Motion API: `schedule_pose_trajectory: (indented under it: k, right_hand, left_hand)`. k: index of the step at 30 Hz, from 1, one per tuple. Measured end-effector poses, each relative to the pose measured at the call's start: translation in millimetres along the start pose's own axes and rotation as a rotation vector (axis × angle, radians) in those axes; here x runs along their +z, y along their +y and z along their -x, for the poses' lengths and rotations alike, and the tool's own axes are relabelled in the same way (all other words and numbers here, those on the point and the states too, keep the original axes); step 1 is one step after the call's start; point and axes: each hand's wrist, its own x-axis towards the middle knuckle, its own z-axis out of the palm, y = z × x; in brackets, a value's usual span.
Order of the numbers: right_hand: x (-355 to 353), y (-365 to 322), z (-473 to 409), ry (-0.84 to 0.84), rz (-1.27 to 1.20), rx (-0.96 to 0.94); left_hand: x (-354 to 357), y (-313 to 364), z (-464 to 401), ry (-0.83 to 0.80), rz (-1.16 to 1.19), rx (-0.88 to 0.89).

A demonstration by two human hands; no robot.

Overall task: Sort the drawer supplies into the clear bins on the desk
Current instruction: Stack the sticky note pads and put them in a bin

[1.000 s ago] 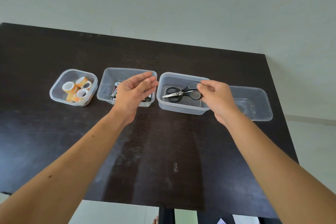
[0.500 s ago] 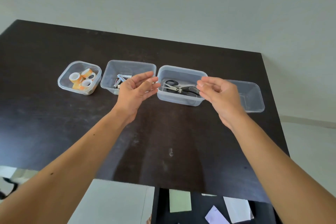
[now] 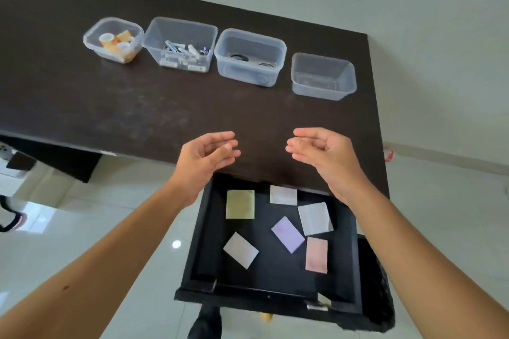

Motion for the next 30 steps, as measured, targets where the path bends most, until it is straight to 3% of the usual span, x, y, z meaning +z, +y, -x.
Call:
schedule_pose_trajectory:
  k: [9,16,22,30]
  right_hand:
    - [-24,108,80,-0.008,0.127,0.160]
    - [-19,182,94,0.093,0.281,0.186]
    - [-17,208,84,0.258,0.243,0.165]
    - [6,207,57,0.222,0.247,0.095]
  left_hand:
    - [2,-94,78,-0.032,-0.208,-0.151]
    - [3,-131,68,-0.015,-0.339,-0.089]
    - [13,-147,53,0.039,-0.308,-0.079]
    - [20,-167,50,0.139,-0.343,-0.126]
